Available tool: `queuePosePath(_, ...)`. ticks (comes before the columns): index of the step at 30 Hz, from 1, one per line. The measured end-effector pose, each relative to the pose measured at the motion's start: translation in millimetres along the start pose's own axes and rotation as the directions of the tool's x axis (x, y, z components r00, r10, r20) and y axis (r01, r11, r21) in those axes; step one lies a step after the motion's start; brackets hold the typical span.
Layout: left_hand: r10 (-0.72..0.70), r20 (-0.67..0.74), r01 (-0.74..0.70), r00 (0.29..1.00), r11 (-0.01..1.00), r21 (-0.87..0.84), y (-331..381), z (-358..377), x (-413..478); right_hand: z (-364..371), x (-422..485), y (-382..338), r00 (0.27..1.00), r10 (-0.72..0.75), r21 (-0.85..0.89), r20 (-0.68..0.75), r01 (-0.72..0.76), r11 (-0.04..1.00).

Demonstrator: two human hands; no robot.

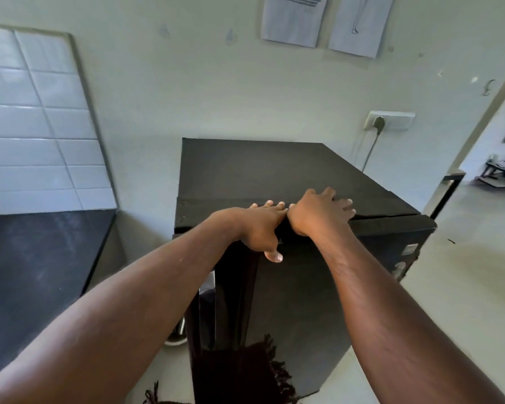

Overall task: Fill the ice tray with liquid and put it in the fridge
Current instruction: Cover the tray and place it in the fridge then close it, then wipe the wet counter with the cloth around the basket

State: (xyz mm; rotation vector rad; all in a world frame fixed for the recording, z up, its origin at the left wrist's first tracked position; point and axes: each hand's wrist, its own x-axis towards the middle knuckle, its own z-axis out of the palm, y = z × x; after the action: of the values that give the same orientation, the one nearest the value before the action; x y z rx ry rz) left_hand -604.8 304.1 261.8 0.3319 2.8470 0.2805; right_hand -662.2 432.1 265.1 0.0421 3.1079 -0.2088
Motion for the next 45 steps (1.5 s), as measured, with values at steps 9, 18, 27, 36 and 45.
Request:
queuePosePath(9, -0.037, -0.215, 0.038, 0.976, 0.999, 0.001, 12.7, 21.4, -13.6, -8.3, 3.9, -57.0, 0.869, -0.462, 0.212, -0.179, 0.493, 0.844)
queuePosePath(18, -0.193, -0.874, 0.152, 0.446, 0.979, -0.138, -52.0, 71.2, -96.5, 9.2, -83.7, -179.9, 0.477, -0.815, 0.429, -0.330, 0.844, 0.320)
queuePosePath(27, -0.844, -0.523, 0.740, -0.123, 0.273, -0.615, -166.2, 226.5, -357.8, 126.7, -253.8, -284.8, 0.075, -0.993, 0.514, -0.090, 0.858, 0.018)
queuePosePath(36, -0.841, -0.241, 0.726, -0.484, -0.232, -0.648, -241.5, 319.7, -606.5, 288.9, -404.6, -327.1, -0.190, -0.876, 0.408, 0.444, 0.913, 0.009)
queuePosePath(45, -0.986, -0.041, 0.965, -0.164, -0.152, -0.215, -356.9, 327.6, -702.5, 342.2, -442.1, -317.2, -0.097, -0.837, 0.163, 0.538, 0.987, -0.009)
